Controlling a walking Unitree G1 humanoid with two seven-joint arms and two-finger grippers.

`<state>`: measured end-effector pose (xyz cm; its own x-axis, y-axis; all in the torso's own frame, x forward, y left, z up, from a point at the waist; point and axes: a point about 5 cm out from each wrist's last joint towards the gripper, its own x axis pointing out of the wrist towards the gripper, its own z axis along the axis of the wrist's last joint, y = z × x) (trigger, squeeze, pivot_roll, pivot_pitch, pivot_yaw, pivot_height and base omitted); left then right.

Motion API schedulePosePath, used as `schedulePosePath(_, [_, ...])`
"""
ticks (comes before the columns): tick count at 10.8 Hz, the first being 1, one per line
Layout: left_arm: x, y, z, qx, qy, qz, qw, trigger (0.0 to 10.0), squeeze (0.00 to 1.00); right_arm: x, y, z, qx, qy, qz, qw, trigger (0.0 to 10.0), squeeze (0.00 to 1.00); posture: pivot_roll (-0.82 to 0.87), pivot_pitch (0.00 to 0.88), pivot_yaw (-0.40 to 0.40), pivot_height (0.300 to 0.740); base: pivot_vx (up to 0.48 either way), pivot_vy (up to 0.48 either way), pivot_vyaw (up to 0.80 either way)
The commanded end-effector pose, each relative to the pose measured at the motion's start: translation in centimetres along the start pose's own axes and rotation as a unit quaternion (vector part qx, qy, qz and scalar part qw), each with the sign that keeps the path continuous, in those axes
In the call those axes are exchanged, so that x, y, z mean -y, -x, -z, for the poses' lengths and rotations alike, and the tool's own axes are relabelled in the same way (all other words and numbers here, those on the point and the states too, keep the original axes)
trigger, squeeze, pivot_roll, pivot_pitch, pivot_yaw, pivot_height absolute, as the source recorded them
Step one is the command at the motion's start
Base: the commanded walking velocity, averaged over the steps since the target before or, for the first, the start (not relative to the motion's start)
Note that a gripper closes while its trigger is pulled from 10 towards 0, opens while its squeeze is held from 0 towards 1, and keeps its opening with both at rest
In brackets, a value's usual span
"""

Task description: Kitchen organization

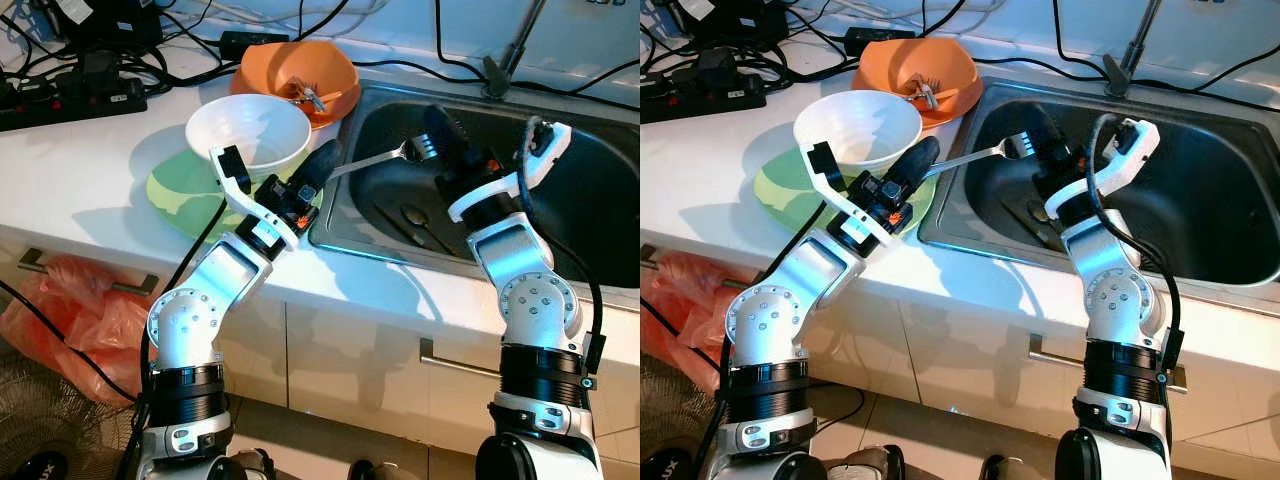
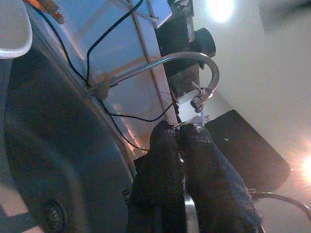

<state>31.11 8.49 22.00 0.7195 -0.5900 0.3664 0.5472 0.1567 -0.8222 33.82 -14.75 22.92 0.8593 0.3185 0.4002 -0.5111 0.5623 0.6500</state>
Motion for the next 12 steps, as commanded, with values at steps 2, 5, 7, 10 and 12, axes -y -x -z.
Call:
schedulePosePath(2, [0.39, -0.05, -0.01, 0.001, 0.002, 0.012, 1.0, 0.0, 0.0, 0.28, 0.05, -0.41, 0.009, -0.001, 0.01, 1.0, 0.0, 0.0, 0.08, 0.119, -0.037, 0.74, 0.0, 0.0, 0.0])
schedulePosePath(5, [0.28, 0.04, -0.19, 0.006, 0.004, 0.009, 1.0, 0.0, 0.0, 0.25, 0.23, 0.15, -0.004, -0.007, 0.007, 1.0, 0.0, 0.0, 0.09, 0.119, -0.036, 0.74, 0.0, 0.0, 0.0])
schedulePosePath(7, [0.12, -0.12, -0.41, 0.013, 0.006, 0.0, 1.0, 0.0, 0.0, 0.3, 0.29, 0.4, -0.006, -0.011, 0.009, 1.0, 0.0, 0.0, 0.09, 0.118, -0.035, 0.74, 0.0, 0.0, 0.0])
schedulePosePath(10, [-0.07, -0.11, -0.02, 0.005, -0.003, -0.008, 1.0, 10.0, 1.0, 0.33, 0.31, 0.45, -0.007, -0.012, 0.012, 1.0, 6.4, 0.0, 0.09, 0.113, -0.033, 0.74, 0.0, 0.0, 0.0])
schedulePosePath(12, [-0.13, -0.02, 0.1, -0.004, -0.009, -0.01, 1.0, 10.0, 1.0, 0.6, 0.15, 0.22, 0.0, -0.006, 0.025, 1.0, 10.0, 0.0, 0.09, 0.111, -0.032, 0.74, 0.0, 0.0, 0.0])
